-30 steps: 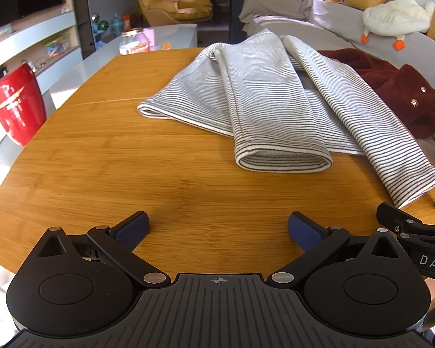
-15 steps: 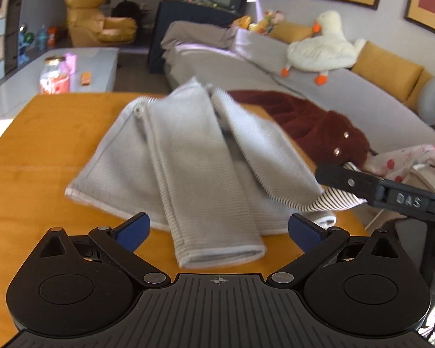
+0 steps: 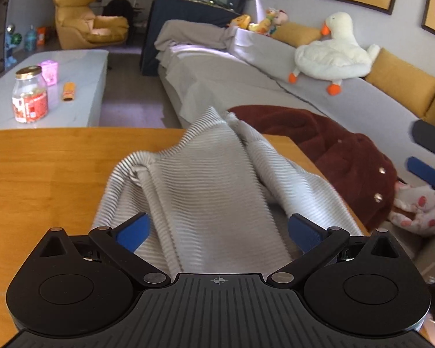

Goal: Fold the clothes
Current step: 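Grasp the striped shirt with the right gripper and lift it up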

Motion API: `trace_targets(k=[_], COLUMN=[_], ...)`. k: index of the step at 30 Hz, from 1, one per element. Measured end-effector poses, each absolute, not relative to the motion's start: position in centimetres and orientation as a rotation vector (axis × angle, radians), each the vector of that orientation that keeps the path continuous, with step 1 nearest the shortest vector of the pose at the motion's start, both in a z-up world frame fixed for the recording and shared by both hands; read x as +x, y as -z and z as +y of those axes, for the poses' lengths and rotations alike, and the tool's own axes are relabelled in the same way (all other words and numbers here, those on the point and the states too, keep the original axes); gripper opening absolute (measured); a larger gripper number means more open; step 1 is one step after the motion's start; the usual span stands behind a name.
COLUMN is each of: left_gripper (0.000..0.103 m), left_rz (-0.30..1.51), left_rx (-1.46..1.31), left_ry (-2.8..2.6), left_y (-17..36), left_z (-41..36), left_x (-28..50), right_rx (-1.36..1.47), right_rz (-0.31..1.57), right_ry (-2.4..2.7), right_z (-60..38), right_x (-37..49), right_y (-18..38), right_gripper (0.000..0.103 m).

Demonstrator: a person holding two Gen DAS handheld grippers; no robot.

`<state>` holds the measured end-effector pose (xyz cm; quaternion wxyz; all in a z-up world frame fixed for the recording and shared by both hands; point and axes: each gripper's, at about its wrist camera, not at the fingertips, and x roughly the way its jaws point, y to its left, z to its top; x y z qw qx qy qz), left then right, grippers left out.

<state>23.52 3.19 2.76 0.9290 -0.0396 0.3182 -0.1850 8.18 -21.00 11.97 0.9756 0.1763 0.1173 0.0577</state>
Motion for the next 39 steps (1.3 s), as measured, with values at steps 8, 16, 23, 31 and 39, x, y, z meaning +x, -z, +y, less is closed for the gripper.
trace_targets(k=[8, 16, 23, 31, 39], left_gripper=[0.103, 0.103, 0.103, 0.103, 0.039], left_rz=[0.689, 0.692, 0.779, 0.87, 0.679], left_rx=[0.088, 0.084, -0.207, -0.55, -0.763], left_ry=[0.456, 0.466, 0.48, 0.487, 0.445], left_y=[0.9, 1.4, 1.1, 0.7, -2.7], left_z=[3.4, 4.0, 5.4, 6.9, 10.1], left_x=[24.6, 17.9, 19.0, 20.5, 21.7], right_rx=[0.336, 0.318, 0.339, 0.362, 0.4], right_rz=[0.289, 0.356, 0.347, 0.362, 0.436], right_ry=[-0.148, -0.182, -0.246, -0.252, -0.345], right_z=[-19.7, -18.2, -18.6, -18.4, -19.1], right_x=[10.0, 12.0, 10.5, 10.2, 10.8], right_y=[-9.2, -6.0, -4.4, -4.0, -3.4], right_gripper=[0.103, 0.103, 0.103, 0.103, 0.103])
